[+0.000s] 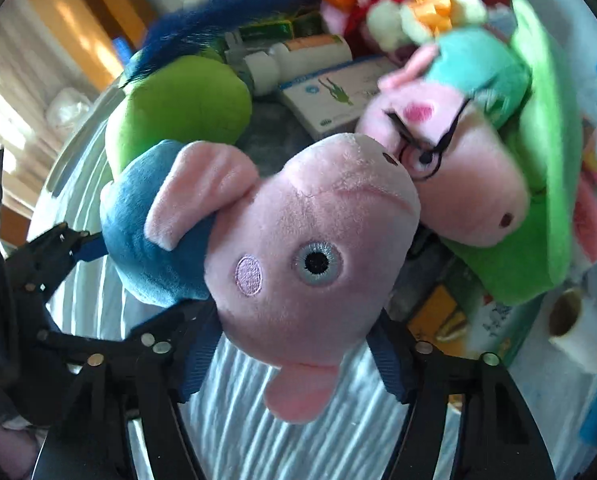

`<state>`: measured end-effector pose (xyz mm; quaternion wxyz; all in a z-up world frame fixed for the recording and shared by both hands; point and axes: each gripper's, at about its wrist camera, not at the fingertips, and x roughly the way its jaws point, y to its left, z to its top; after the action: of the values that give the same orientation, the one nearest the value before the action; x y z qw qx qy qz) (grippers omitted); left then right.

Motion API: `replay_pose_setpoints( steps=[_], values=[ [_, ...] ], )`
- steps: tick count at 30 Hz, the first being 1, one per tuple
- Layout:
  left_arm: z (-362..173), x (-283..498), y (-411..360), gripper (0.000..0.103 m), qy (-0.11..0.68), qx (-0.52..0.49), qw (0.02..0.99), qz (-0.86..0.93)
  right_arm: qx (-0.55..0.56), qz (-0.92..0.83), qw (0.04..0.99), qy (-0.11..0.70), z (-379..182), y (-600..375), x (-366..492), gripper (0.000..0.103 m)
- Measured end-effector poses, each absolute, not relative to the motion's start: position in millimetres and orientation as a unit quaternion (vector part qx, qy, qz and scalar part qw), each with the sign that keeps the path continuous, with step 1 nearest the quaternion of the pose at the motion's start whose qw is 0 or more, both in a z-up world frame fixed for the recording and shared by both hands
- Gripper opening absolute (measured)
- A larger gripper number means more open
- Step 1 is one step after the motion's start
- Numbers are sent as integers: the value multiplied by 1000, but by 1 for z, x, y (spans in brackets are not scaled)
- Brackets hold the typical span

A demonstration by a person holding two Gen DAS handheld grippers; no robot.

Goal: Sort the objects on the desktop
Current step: 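Grasp the blue-and-pink pig plush with the right tool, then carry the pig plush with the right tool and drop it into the crate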

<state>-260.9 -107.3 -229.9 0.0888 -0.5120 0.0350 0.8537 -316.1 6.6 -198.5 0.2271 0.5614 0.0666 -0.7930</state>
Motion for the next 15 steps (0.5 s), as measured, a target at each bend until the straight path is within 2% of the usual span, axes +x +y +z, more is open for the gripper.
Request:
replay_pose_setpoints(
  steps=[4, 15],
  values=[
    [-201, -247, -105, 74, 38, -481, 91, 871, 540, -805, 237, 59, -175, 14, -309, 66],
    [-81, -250, -52, 74, 57, -357, 103, 927, 420, -879, 222, 50, -47, 69, -290, 66]
  ],
)
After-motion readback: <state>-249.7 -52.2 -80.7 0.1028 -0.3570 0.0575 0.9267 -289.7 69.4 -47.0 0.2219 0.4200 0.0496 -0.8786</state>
